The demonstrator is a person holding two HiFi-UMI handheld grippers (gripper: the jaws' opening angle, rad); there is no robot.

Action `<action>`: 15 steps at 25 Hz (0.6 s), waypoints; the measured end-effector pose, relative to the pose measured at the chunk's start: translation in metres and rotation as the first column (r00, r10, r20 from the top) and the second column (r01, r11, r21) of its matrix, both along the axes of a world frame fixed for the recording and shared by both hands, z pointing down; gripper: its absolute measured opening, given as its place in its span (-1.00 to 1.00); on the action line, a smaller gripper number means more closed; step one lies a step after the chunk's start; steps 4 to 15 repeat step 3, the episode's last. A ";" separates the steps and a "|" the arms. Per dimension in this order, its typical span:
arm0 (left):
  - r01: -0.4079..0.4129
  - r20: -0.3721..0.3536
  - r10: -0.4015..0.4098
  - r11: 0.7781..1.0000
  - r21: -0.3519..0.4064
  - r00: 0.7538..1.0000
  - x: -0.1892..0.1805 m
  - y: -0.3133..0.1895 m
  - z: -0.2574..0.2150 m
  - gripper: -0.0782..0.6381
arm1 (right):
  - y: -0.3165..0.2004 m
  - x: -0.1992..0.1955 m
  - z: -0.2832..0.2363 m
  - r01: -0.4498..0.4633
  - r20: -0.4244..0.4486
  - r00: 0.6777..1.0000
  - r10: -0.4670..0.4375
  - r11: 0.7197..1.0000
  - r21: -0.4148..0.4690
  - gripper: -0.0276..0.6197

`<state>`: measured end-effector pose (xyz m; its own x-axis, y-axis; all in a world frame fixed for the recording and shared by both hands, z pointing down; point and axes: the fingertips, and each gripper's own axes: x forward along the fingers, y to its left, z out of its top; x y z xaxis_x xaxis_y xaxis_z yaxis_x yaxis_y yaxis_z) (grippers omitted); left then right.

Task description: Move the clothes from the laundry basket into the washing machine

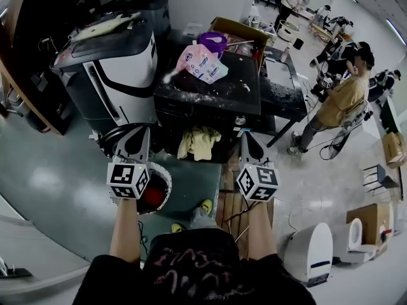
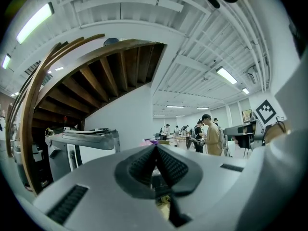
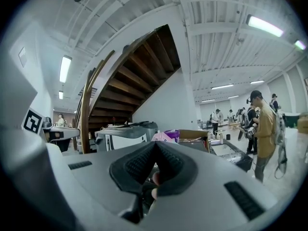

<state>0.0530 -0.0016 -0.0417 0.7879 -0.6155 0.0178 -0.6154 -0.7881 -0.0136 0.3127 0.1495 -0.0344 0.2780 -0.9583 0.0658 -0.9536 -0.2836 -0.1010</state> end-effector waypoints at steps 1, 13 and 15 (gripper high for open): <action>-0.002 0.002 0.002 1.000 -0.001 1.000 0.001 0.000 0.000 -0.75 | 0.000 0.001 0.000 -0.004 -0.004 1.000 0.004 1.000 -0.004 -0.91; -0.006 0.004 0.006 1.000 -0.005 1.000 0.002 0.000 0.001 -0.75 | 0.000 0.003 0.000 -0.012 -0.011 1.000 0.012 1.000 -0.013 -0.91; -0.006 0.004 0.006 1.000 -0.005 1.000 0.002 0.000 0.001 -0.75 | 0.000 0.003 0.000 -0.012 -0.011 1.000 0.012 1.000 -0.013 -0.91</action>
